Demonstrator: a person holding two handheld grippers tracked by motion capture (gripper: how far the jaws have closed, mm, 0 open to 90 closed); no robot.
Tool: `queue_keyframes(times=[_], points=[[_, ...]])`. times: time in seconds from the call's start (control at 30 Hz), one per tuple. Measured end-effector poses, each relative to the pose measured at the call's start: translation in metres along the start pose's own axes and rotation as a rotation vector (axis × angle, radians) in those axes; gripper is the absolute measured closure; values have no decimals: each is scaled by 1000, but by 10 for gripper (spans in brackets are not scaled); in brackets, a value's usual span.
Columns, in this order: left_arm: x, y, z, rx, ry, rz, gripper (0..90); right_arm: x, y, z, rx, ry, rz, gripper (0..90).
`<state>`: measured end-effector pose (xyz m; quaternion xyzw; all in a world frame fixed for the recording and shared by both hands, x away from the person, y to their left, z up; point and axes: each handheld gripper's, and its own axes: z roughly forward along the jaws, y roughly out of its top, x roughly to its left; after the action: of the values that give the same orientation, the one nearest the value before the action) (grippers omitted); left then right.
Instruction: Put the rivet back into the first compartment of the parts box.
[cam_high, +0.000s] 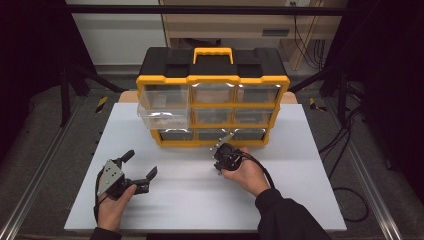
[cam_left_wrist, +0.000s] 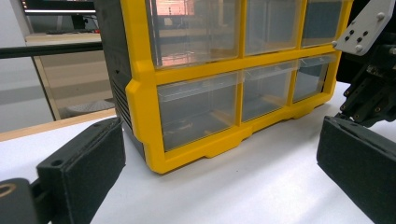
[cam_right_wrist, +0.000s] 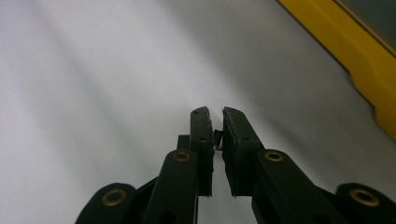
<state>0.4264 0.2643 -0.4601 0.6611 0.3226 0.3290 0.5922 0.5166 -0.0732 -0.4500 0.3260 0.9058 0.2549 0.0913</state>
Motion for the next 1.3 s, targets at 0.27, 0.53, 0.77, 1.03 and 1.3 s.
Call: queue_keyframes(times=[0.27,0.53,0.77,1.03,1.3], points=[[0,0,0,0,0,0,10,-5,-1,-8,-41,-2,11,826],[0,0,0,0,0,0,10,-7,-2,-18,-77,4,12,826],[0,0,0,2,0,2,10,-4,-1,-30,-103,1,8,826],[-1,0,1,4,-3,3,10,-5,-1,-45,-143,-4,7,826],[-1,0,1,5,-4,5,10,0,3,-60,-181,-2,-15,826]])
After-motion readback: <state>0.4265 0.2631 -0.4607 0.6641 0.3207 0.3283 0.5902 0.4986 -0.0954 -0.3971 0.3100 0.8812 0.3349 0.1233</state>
